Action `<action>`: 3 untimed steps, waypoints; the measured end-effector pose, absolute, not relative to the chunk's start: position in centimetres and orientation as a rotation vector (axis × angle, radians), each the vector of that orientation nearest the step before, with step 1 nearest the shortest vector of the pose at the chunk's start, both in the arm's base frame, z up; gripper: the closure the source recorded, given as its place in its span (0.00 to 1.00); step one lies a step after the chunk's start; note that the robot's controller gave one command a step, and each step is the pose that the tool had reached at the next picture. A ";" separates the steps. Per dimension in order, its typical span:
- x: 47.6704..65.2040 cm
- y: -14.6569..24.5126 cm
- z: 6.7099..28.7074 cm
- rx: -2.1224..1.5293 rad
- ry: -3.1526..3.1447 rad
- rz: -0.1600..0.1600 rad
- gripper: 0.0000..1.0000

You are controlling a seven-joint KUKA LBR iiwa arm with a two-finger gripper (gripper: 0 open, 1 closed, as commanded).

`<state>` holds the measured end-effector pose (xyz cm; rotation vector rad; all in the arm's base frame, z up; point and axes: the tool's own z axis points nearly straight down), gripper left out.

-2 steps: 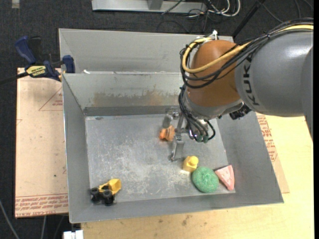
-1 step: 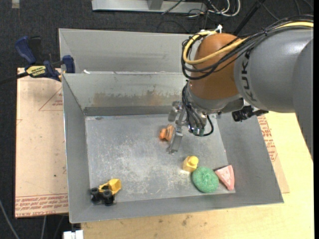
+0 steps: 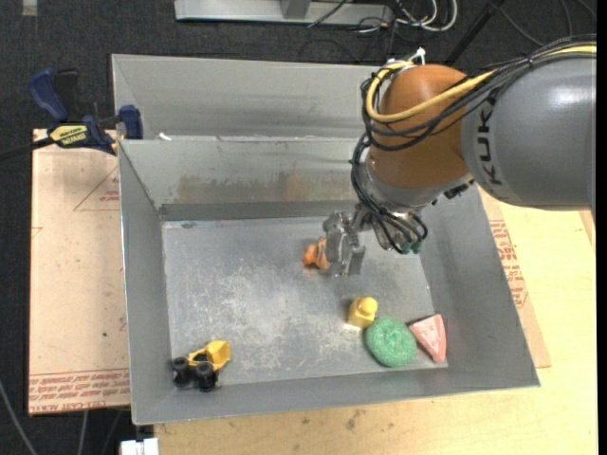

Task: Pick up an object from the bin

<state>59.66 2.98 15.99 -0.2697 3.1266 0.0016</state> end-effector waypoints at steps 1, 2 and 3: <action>59.7 3.0 16.0 -0.269 3.127 0.002 0.00; 59.7 3.0 16.0 -0.269 3.127 0.002 0.00; 61.2 3.4 14.5 -0.242 3.126 0.002 0.00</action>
Offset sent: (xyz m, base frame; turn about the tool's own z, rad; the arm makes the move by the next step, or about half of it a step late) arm 0.0000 0.0000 0.0000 0.0000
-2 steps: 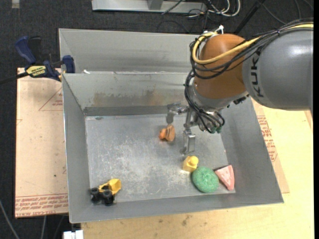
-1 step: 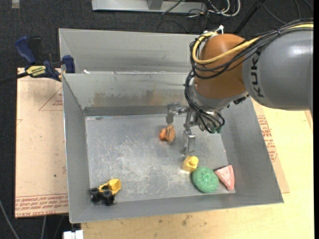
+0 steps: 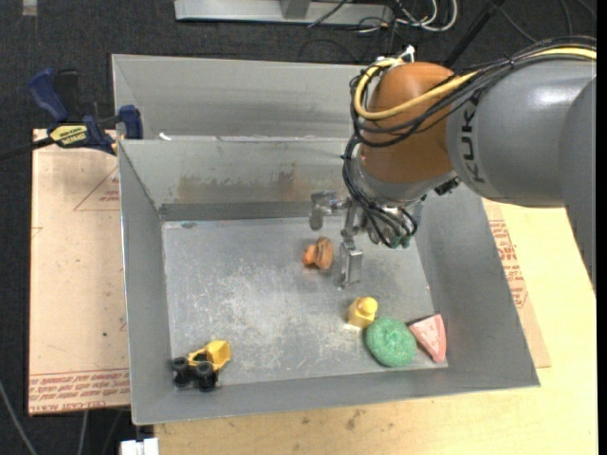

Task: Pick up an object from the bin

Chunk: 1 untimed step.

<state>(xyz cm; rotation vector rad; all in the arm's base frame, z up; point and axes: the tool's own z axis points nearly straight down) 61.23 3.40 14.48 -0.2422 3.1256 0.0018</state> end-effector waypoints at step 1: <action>62.9 3.3 13.5 -0.187 3.134 0.003 0.00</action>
Offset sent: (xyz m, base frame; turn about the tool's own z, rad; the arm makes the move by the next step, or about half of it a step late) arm 0.0240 -0.0076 -0.0437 -0.0977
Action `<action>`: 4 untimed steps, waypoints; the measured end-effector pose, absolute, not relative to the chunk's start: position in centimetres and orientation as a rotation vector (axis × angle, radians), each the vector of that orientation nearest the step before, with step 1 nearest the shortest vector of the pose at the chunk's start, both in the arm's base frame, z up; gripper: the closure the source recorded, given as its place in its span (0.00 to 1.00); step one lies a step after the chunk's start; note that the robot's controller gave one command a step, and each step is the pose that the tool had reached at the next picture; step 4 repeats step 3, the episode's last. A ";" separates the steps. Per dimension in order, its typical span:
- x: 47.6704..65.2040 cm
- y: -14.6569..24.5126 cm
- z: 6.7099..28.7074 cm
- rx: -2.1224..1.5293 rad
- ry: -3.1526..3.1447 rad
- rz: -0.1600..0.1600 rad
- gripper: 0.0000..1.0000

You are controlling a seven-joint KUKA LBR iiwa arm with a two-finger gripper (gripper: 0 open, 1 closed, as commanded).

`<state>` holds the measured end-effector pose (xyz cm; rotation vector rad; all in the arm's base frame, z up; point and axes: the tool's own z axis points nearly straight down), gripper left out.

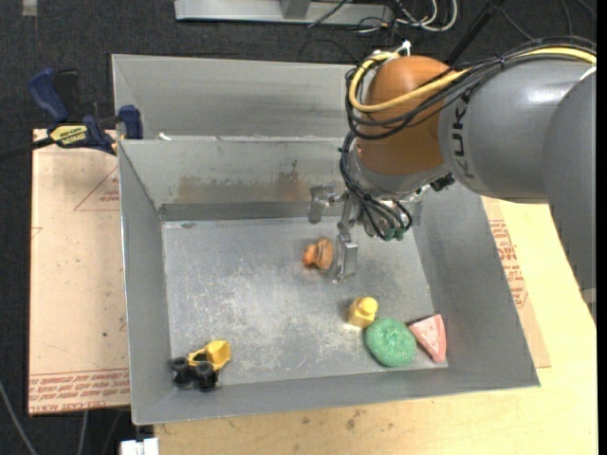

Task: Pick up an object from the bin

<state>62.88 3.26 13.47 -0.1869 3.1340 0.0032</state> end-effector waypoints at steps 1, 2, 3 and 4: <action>63.7 2.7 10.1 -0.391 3.115 0.002 1.00; 63.7 2.7 10.1 -0.391 3.115 0.002 1.00; 63.8 6.5 24.6 -0.376 3.113 0.002 1.00; 63.8 6.5 24.6 -0.376 3.113 0.002 1.00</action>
Offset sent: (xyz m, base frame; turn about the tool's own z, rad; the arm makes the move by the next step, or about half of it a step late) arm 0.0000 0.0000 0.0000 0.0000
